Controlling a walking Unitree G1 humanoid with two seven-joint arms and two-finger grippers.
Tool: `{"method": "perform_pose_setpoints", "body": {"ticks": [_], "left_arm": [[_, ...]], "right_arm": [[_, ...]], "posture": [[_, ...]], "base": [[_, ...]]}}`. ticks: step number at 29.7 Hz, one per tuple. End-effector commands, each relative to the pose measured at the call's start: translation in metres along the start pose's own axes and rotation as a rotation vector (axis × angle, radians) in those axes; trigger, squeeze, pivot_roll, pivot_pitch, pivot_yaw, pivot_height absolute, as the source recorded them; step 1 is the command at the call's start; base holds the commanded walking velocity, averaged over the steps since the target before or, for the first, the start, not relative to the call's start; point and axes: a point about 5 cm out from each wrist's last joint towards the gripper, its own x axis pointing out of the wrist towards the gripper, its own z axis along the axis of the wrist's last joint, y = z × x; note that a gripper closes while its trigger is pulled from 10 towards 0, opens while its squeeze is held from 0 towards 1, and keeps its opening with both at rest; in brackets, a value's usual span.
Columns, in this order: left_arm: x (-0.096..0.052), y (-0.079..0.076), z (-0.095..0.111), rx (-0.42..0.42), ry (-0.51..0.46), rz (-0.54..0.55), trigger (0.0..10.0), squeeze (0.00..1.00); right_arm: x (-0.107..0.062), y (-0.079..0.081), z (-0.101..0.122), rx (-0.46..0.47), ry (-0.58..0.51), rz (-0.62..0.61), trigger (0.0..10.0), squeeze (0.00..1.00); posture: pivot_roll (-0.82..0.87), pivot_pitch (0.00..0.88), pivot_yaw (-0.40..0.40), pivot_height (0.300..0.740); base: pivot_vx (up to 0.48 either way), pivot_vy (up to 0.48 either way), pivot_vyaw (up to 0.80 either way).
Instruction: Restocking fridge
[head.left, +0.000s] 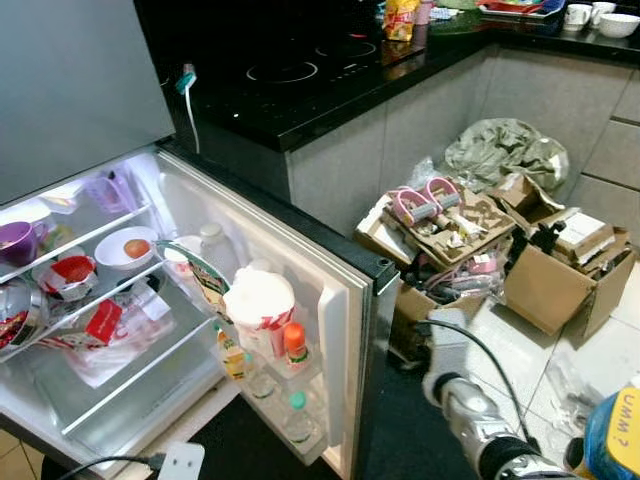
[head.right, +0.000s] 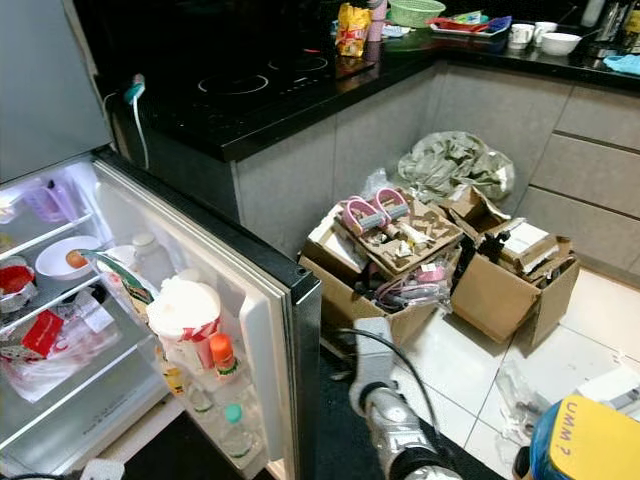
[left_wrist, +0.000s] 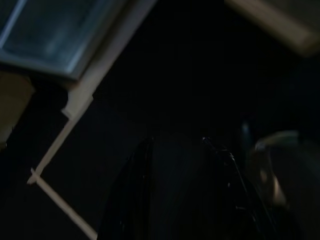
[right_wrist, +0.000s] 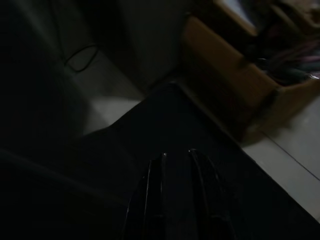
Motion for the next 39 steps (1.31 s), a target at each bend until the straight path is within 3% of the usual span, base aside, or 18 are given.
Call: {"method": "perform_pose_setpoints", "body": {"ticks": [1, 6, 7, 8, 9, 12, 14, 18, 23, 25, 27, 28, 32, 35, 36, 37, 38, 39], "left_arm": [[-0.002, 0.002, -0.012, 0.016, 0.060, -0.003, 10.0, 0.00], [-0.001, -0.007, -0.012, 0.010, 0.074, -0.025, 10.0, 0.00], [0.000, -0.017, -0.011, 0.007, 0.088, -0.057, 10.0, 0.00], [0.000, -0.021, -0.011, 0.013, 0.094, -0.076, 10.0, 0.00], [0.000, -0.021, -0.011, 0.013, 0.094, -0.076, 10.0, 0.00], [0.000, -0.034, -0.014, 0.036, 0.130, -0.122, 10.0, 0.00], [0.000, -0.037, -0.015, 0.034, 0.146, -0.134, 10.0, 0.00], [-0.008, -0.061, -0.037, 0.047, 0.274, -0.201, 10.0, 0.00], [-0.013, -0.066, -0.048, 0.056, 0.337, -0.218, 10.0, 0.00], [-0.018, -0.071, -0.060, 0.015, 0.399, -0.197, 10.0, 0.00], [-0.018, -0.071, -0.060, 0.015, 0.399, -0.197, 10.0, 0.00], [-0.019, -0.071, -0.063, -0.084, 0.414, -0.114, 10.0, 0.00], [-0.019, -0.068, -0.062, -0.212, 0.409, -0.018, 10.0, 0.00], [-0.017, -0.061, -0.058, -0.489, 0.388, 0.146, 10.0, 0.00], [-0.017, -0.061, -0.058, -0.489, 0.388, 0.146, 10.0, 0.00], [-0.015, -0.056, -0.054, -0.586, 0.355, 0.206, 10.0, 0.00], [-0.015, -0.056, -0.054, -0.586, 0.355, 0.206, 10.0, 0.00], [-0.013, -0.050, -0.048, -0.676, 0.309, 0.257, 10.0, 0.00]], "right_arm": [[0.002, 0.006, 0.001, -0.008, 0.020, -0.003, 10.0, 0.00], [0.005, 0.030, 0.006, 0.002, 0.024, 0.085, 10.0, 0.00], [0.006, 0.058, 0.011, 0.005, 0.026, 0.250, 10.0, 0.00], [0.005, 0.072, 0.012, -0.010, 0.031, 0.337, 10.0, 0.00], [0.005, 0.072, 0.012, -0.010, 0.031, 0.337, 10.0, 0.00], [0.000, 0.106, 0.015, -0.051, 0.055, 0.559, 10.0, 0.00], [-0.001, 0.113, 0.016, -0.058, 0.062, 0.614, 10.0, 0.00], [-0.013, 0.150, 0.025, -0.087, 0.051, 0.853, 10.0, 0.00], [-0.016, 0.158, 0.029, -0.080, 0.037, 0.898, 10.0, 0.00], [-0.013, 0.143, 0.009, -0.108, 0.091, 0.842, 10.0, 0.00], [-0.013, 0.143, 0.009, -0.108, 0.091, 0.842, 10.0, 0.00], [-0.015, 0.119, -0.026, -0.148, 0.196, 0.794, 10.0, 0.00], [-0.021, 0.094, -0.057, -0.178, 0.291, 0.746, 10.0, 0.00], [-0.037, 0.046, -0.108, -0.239, 0.458, 0.589, 10.0, 0.00], [-0.037, 0.046, -0.108, -0.239, 0.458, 0.589, 10.0, 0.00], [-0.043, 0.030, -0.121, -0.231, 0.497, 0.514, 10.0, 0.00], [-0.043, 0.030, -0.121, -0.231, 0.497, 0.514, 10.0, 0.00], [-0.049, 0.016, -0.132, -0.205, 0.508, 0.447, 10.0, 0.00]], "posture": [[-0.05, 0.065, 0.010, 0.734], [-0.05, 0.067, 0.009, 0.734], [-0.05, 0.069, 0.010, 0.734], [-0.05, 0.069, 0.011, 0.734], [-0.05, 0.069, 0.011, 0.734], [-0.06, 0.071, 0.010, 0.734], [-0.06, 0.071, 0.010, 0.734], [-0.06, 0.072, 0.008, 0.734], [-0.06, 0.071, 0.006, 0.734], [-0.06, 0.072, 0.000, 0.734], [-0.06, 0.072, 0.000, 0.734], [-0.05, 0.073, -0.006, 0.734], [-0.05, 0.075, -0.011, 0.734], [-0.05, 0.076, -0.013, 0.734], [-0.05, 0.076, -0.013, 0.734], [-0.04, 0.077, -0.012, 0.734], [-0.04, 0.077, -0.012, 0.734], [-0.04, 0.078, -0.011, 0.734]], "base": [[0.000, 0.000, 0.00], [0.000, 0.000, 0.00], [0.000, 0.000, 0.00], [0.000, 0.000, 0.00], [0.000, 0.000, 0.00], [0.000, 0.000, 0.00], [0.000, 0.000, 0.00], [0.000, 0.000, 0.00], [0.000, 0.000, 0.00], [0.000, 0.000, 0.00], [0.000, 0.000, 0.00], [0.000, 0.000, 0.00], [0.000, 0.000, 0.00], [0.000, 0.000, 0.00], [0.000, 0.000, 0.00], [0.000, 0.000, 0.00], [0.000, 0.000, 0.00], [0.000, 0.000, 0.00]]}}
